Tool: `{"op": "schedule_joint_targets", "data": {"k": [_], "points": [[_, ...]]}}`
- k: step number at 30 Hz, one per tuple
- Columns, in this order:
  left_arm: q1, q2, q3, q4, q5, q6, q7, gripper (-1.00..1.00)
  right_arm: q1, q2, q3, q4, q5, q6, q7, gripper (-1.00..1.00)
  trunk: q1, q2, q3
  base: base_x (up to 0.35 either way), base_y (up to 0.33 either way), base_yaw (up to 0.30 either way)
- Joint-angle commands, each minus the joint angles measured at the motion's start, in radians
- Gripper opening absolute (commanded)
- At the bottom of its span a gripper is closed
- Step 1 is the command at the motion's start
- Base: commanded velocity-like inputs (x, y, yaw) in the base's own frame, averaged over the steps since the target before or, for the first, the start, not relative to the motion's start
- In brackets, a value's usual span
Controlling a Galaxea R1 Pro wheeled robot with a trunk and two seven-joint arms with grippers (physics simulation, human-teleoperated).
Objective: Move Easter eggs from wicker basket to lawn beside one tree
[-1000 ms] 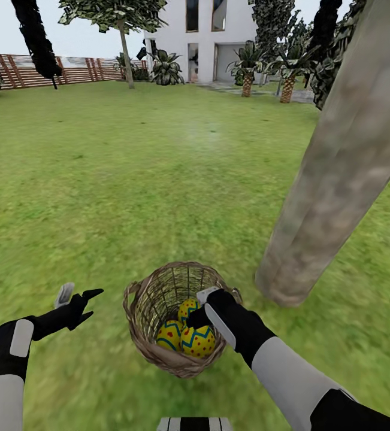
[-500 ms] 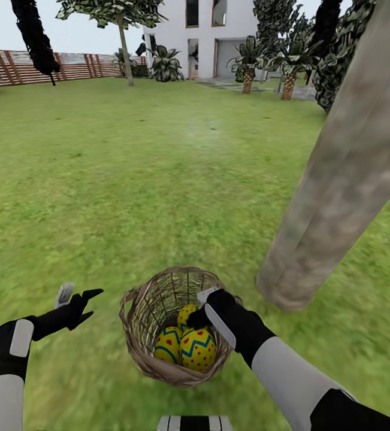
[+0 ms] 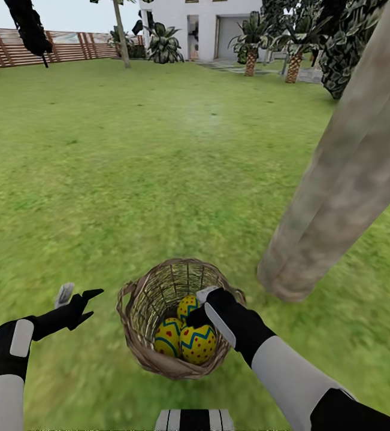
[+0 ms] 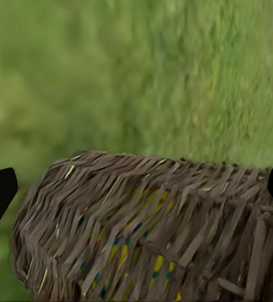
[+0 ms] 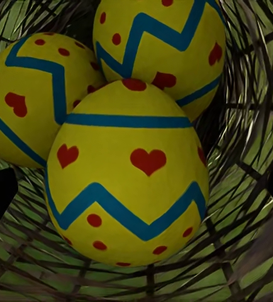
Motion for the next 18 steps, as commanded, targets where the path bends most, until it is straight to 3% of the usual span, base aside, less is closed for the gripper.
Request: {"op": "schedule_joint_targets", "data": {"k": [1, 18], "points": [[-0.001, 0.0, 0.003, 0.0, -0.004, 0.006, -0.006, 1.0, -0.001, 0.0, 0.002, -0.006, -0.011, 0.002, -0.009, 1.0, 0.0, -0.001, -0.005, 0.0, 0.0, 0.0], [-0.001, 0.0, 0.003, 0.0, -0.004, 0.006, -0.006, 1.0, -0.001, 0.0, 0.001, -0.012, -0.003, 0.001, -0.018, 1.0, 0.008, -0.005, -0.07, 0.0, 0.0, 0.0]]}}
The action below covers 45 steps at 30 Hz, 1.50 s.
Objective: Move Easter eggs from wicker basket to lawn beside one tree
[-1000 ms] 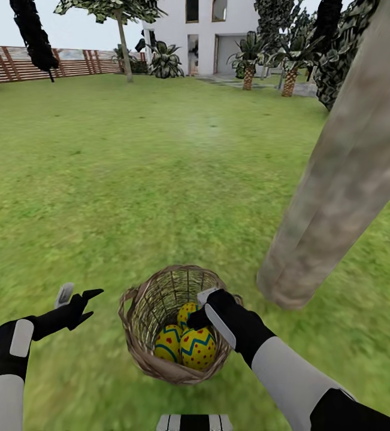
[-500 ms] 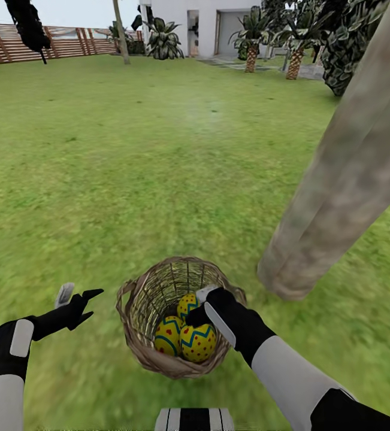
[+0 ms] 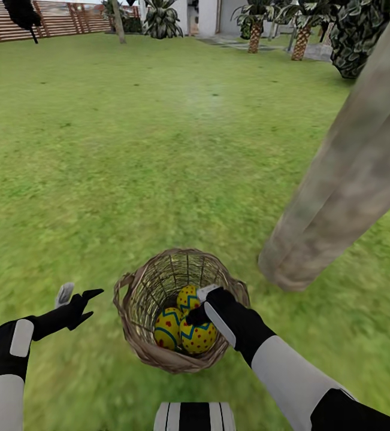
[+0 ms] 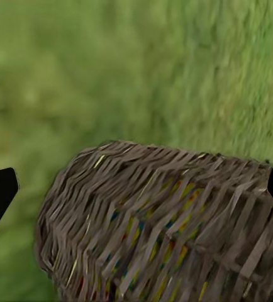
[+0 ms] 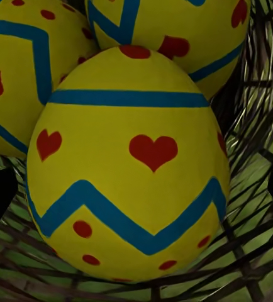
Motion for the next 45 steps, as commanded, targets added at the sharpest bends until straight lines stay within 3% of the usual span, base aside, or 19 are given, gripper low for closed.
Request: {"op": "schedule_joint_targets", "data": {"k": [1, 24, 25, 34, 45], "points": [[-0.001, 0.0, 0.003, 0.0, -0.004, 0.006, -0.007, 1.0, -0.001, 0.0, 0.002, 0.0, -0.01, 0.003, -0.01, 1.0, 0.0, -0.001, -0.005, 0.0, 0.0, 0.0], [-0.001, -0.002, 0.003, 0.0, -0.004, 0.006, -0.006, 1.0, -0.001, 0.0, 0.002, 0.001, -0.015, 0.004, -0.008, 1.0, 0.011, -0.006, -0.094, 0.0, 0.0, 0.0], [-0.001, -0.002, 0.004, 0.0, -0.004, 0.006, -0.006, 1.0, -0.001, 0.0, 0.002, 0.002, -0.016, 0.004, -0.008, -1.0, 0.011, -0.006, -0.094, 0.0, 0.0, 0.0], [-0.001, -0.001, 0.005, 0.001, -0.004, 0.006, -0.004, 1.0, -0.001, 0.0, 0.002, 0.006, -0.021, 0.004, -0.005, -1.0, 0.012, -0.007, -0.105, 0.0, 0.0, 0.0], [-0.001, -0.002, 0.005, 0.0, -0.004, 0.006, -0.003, 1.0, -0.001, 0.0, 0.001, 0.006, -0.021, 0.004, -0.005, -1.0, 0.01, -0.005, -0.086, 0.0, 0.0, 0.0]]}}
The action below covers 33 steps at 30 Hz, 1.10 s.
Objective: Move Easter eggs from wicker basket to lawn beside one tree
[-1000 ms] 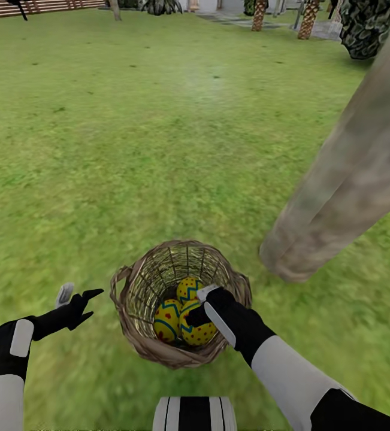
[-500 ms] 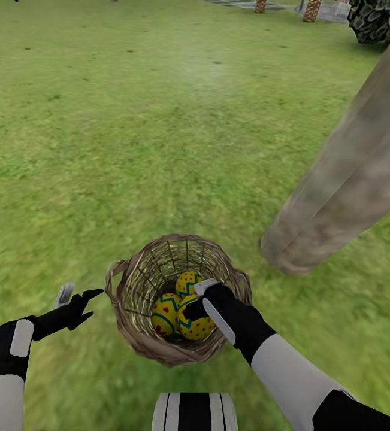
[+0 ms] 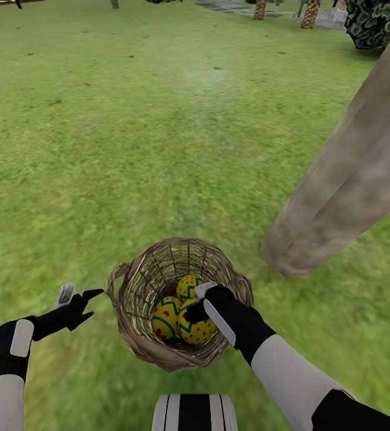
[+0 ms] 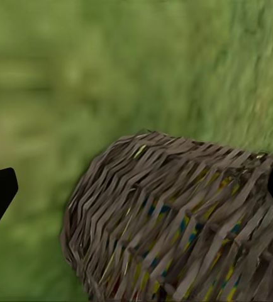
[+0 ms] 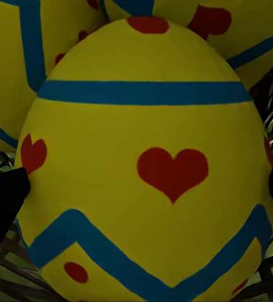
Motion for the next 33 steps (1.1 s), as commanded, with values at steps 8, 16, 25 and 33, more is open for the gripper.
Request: {"op": "schedule_joint_targets", "data": {"k": [8, 16, 25, 33], "points": [[-0.001, 0.007, 0.009, -0.004, -0.004, 0.007, -0.011, 1.0, 0.0, 0.0, 0.002, 0.045, -0.003, 0.002, -0.011, -1.0, -0.002, 0.001, 0.015, 0.0, 0.0, 0.0], [-0.001, 0.007, 0.009, -0.003, -0.004, 0.007, -0.01, 1.0, 0.0, 0.0, 0.002, 0.045, -0.003, 0.001, -0.011, -1.0, -0.004, 0.002, 0.034, 0.0, 0.0, 0.0], [-0.001, 0.007, 0.005, -0.003, -0.004, 0.007, -0.01, 1.0, 0.0, 0.0, 0.002, 0.045, -0.004, 0.001, -0.009, -1.0, -0.008, 0.004, 0.069, 0.0, 0.0, 0.0], [-0.001, 0.01, 0.011, -0.003, -0.004, 0.007, -0.01, 1.0, 0.0, 0.0, 0.0, 0.032, -0.002, 0.001, -0.005, -1.0, -0.012, 0.006, 0.1, 0.0, 0.0, 0.0]]}}
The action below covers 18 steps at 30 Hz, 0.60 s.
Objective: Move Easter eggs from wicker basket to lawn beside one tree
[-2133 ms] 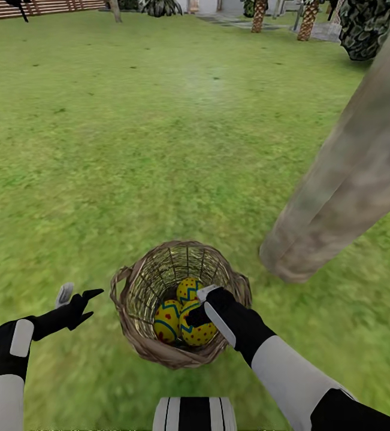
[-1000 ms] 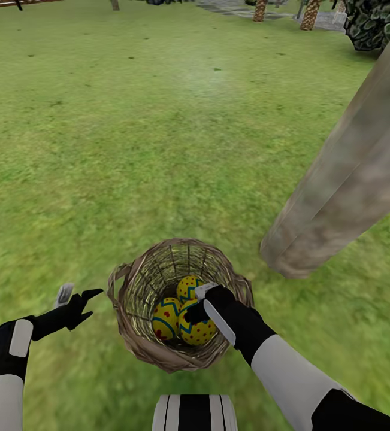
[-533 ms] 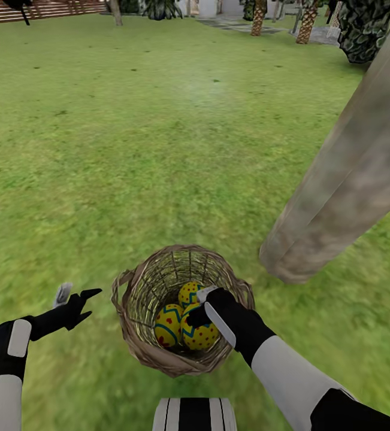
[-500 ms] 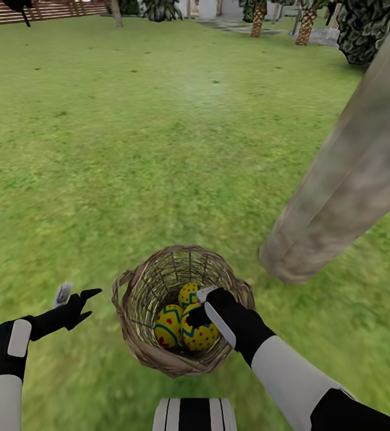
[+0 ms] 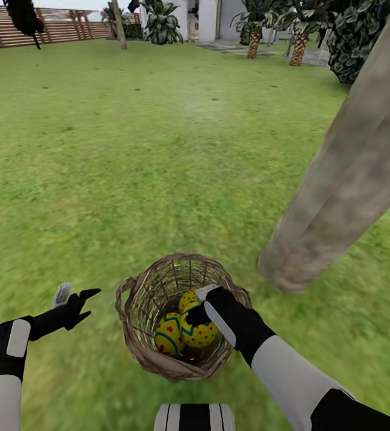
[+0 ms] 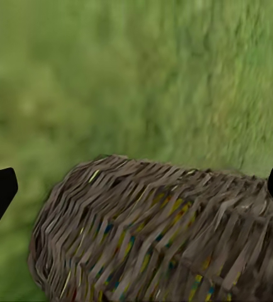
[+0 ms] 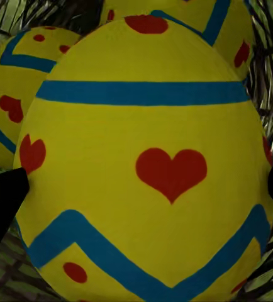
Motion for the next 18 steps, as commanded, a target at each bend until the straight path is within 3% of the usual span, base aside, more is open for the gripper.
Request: {"op": "schedule_joint_targets", "data": {"k": [1, 8, 12, 15, 18], "points": [[-0.001, 0.0, 0.003, 0.0, -0.006, 0.005, -0.006, 1.0, 0.0, 0.0, 0.001, -0.009, -0.011, 0.003, -0.007, -1.0, -0.001, 0.0, 0.003, 0.0, 0.0, 0.0], [-0.001, 0.0, 0.003, 0.001, -0.006, 0.005, -0.006, 1.0, 0.0, 0.0, -0.003, -0.05, -0.011, 0.005, 0.071, -1.0, -0.004, 0.002, 0.03, 0.0, 0.0, 0.0], [-0.001, 0.0, 0.003, 0.001, -0.006, 0.005, -0.006, 1.0, -0.001, 0.0, -0.01, -0.081, -0.011, 0.007, 0.204, -1.0, -0.006, 0.003, 0.046, 0.0, 0.0, 0.0], [-0.001, 0.0, 0.003, 0.001, -0.006, 0.005, -0.006, 1.0, -0.001, -0.005, -0.012, -0.083, -0.011, 0.007, 0.244, -1.0, -0.007, 0.003, 0.057, 0.0, 0.0, 0.0], [-0.001, 0.0, 0.003, 0.002, -0.006, 0.005, -0.006, 1.0, -0.001, -0.007, -0.048, -0.085, -0.011, 0.03, 0.274, -1.0, -0.008, 0.004, 0.069, 0.0, 0.0, 0.0]]}}
